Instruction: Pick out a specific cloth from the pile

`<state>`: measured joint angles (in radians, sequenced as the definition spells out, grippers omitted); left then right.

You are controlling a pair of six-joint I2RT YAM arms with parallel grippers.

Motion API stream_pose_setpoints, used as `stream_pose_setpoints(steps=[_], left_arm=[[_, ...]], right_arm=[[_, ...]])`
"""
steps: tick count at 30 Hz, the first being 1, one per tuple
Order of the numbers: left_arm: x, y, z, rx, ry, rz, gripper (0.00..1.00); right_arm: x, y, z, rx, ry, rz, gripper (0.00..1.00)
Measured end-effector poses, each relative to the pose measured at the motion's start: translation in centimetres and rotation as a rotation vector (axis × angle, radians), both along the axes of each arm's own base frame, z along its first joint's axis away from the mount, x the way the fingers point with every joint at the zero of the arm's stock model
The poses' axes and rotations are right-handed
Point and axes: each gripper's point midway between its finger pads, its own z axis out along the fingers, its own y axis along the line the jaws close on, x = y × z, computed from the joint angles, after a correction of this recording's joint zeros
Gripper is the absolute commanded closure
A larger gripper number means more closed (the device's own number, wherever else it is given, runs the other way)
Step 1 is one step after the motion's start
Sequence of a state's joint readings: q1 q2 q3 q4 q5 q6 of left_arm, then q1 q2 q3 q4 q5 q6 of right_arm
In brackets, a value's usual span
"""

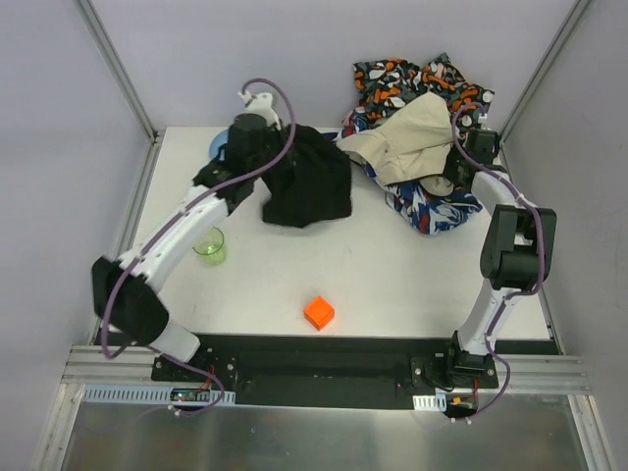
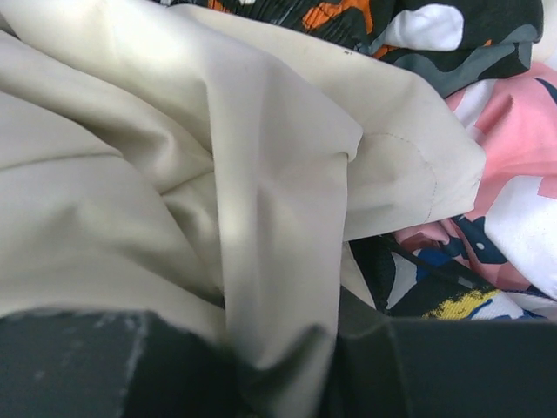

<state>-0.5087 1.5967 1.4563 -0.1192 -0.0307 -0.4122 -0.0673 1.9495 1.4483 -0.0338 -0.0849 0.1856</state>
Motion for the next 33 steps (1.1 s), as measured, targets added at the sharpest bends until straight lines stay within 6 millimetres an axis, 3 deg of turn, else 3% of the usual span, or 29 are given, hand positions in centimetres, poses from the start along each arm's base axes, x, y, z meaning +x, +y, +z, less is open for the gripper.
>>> stream_pose_setpoints(steps=[3, 5, 6, 8, 11, 14, 21, 25, 30, 33], left_arm=[[-1.2, 4.7, 6.8, 0.007, -0.166, 0.108, 1.00], [-1.5, 9.0, 9.6, 0.010, -0.227, 0.209, 1.00], [-1.4, 10.9, 10.1, 0.016, -0.237, 0.255, 1.00], [-0.9, 15.3, 10.3, 0.045, -0.236, 0.368, 1.00], [-0.5, 20.8, 8.5, 0.107, -0.184, 0.518, 1.00], [-1.1, 23.9, 6.5, 0.168, -0.117, 0.607, 1.00], [-2.6, 30.3, 5.5, 0.243, -0.060, 0.805, 1.00], [-3.6, 33.2, 5.4, 0.254, -0.039, 0.893, 1.00], [-3.8, 33.8, 5.1, 0.231, -0.030, 0.911, 1.00], [-3.2, 33.2, 3.0, 0.218, 0.019, 0.885, 1.00]], right_arm=[[-1.5, 0.1, 0.3, -0.005, 0.021, 0.002, 0.60], [-2.5, 0.2, 0.7, -0.008, 0.036, 0.001, 0.39], [-3.0, 0.2, 0.9, -0.011, 0.044, -0.001, 0.25], [-4.0, 0.1, 1.5, -0.018, 0.053, -0.005, 0.17], [-5.7, -0.3, 2.6, -0.043, 0.064, -0.019, 0.02], [-7.6, -1.1, 3.9, -0.085, 0.068, -0.055, 0.04], [-12.1, -3.3, 7.6, -0.185, 0.021, -0.153, 0.04], [-14.3, -4.2, 8.7, -0.224, -0.002, -0.194, 0.04], [-16.7, -4.5, 8.6, -0.235, -0.009, -0.223, 0.04], [-18.2, -4.3, 8.5, -0.228, -0.018, -0.226, 0.04]])
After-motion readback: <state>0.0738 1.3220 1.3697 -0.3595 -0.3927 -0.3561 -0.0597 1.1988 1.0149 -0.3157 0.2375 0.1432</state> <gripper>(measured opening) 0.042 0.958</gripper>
